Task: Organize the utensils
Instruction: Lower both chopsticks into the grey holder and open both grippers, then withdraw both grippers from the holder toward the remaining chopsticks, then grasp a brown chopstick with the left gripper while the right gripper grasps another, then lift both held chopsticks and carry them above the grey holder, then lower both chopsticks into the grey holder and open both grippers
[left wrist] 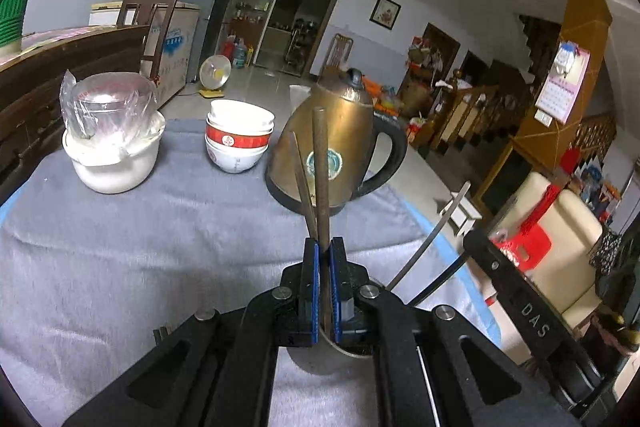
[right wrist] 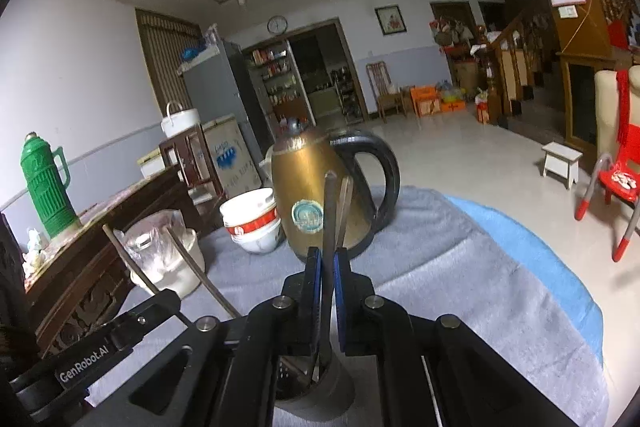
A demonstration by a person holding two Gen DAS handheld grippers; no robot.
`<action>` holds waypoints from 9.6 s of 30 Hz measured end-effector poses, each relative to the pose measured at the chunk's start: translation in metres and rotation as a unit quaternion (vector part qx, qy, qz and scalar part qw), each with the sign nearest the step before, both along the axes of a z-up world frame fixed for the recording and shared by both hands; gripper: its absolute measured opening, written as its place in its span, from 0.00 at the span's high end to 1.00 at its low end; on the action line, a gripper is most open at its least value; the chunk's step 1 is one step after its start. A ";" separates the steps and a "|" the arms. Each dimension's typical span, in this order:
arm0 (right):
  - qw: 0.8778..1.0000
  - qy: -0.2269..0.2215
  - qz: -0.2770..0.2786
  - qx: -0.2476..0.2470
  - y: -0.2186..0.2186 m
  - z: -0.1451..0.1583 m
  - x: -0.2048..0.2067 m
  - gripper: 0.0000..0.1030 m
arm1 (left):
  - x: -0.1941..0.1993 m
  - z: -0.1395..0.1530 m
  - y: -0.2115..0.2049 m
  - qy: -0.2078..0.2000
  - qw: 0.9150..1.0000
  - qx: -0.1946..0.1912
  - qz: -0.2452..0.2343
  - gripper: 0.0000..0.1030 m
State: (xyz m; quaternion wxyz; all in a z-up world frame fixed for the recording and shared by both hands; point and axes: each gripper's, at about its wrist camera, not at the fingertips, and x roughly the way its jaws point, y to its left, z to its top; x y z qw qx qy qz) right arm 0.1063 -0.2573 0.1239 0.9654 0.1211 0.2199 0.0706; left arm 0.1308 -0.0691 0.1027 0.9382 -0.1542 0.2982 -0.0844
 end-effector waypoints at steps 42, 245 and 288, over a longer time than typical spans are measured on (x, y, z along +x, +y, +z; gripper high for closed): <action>0.945 0.244 0.201 -0.082 0.075 -0.121 -0.099 0.17 | -0.134 -0.124 0.111 0.176 0.974 0.102 0.098 0.20; 0.995 -0.037 0.080 -0.050 0.030 -0.002 -0.173 0.94 | -0.239 -0.011 0.128 -0.142 0.966 0.092 0.193 0.93; 0.992 -0.127 0.003 0.023 -0.008 0.058 -0.052 0.94 | -0.051 0.058 0.040 -0.149 0.985 -0.064 0.059 0.93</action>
